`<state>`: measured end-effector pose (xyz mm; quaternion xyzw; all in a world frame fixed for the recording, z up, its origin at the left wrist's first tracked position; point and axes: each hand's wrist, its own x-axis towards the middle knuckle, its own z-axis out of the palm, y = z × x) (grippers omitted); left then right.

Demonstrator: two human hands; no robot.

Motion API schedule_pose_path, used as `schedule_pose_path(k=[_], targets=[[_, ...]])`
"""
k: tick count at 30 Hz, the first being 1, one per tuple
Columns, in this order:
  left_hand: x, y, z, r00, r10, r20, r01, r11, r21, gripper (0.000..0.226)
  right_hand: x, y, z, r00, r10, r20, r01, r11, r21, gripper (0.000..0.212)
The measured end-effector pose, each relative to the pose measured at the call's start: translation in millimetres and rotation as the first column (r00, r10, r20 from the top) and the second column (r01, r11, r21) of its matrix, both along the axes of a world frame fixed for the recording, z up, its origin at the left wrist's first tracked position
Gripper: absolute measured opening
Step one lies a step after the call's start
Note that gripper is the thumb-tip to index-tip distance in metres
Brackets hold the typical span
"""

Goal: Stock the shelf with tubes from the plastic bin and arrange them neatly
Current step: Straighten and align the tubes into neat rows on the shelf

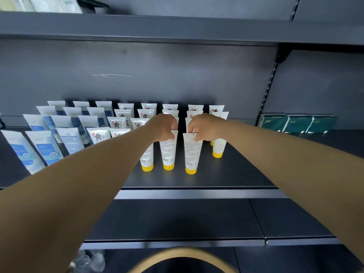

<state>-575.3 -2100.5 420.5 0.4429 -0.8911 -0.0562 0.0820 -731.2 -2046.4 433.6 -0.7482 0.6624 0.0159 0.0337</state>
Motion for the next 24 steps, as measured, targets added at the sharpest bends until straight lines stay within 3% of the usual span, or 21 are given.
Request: schedule_pose_path(k=[6,14,19,24], targets=[[-3.6,-2.9,-2.7,1.000,-0.015,0.025,0.015,1.000,0.004,0.039,-3.9,-1.0,-1.4,0.999,-0.035,0.008,0.035,0.999,-0.021,0.035],[-5.7,-4.5,-4.4,0.999,-0.027,0.027,0.027,1.000,-0.010,0.036,-4.3,4.3,0.8,0.984,-0.139,0.113,0.136,0.990,0.032,0.051],[-5.0,-5.8,-8.5,0.999,-0.026,0.024,0.026,0.999,-0.033,0.031,-4.3,8.8,7.0,0.973,-0.191,0.131,0.177,0.978,0.113,0.030],[-5.4,-7.8,-10.8,1.000,-0.018,0.002,0.018,0.999,-0.045,0.030,-6.8,8.4,12.1,0.980,-0.174,0.099,0.159,0.976,0.146,0.033]])
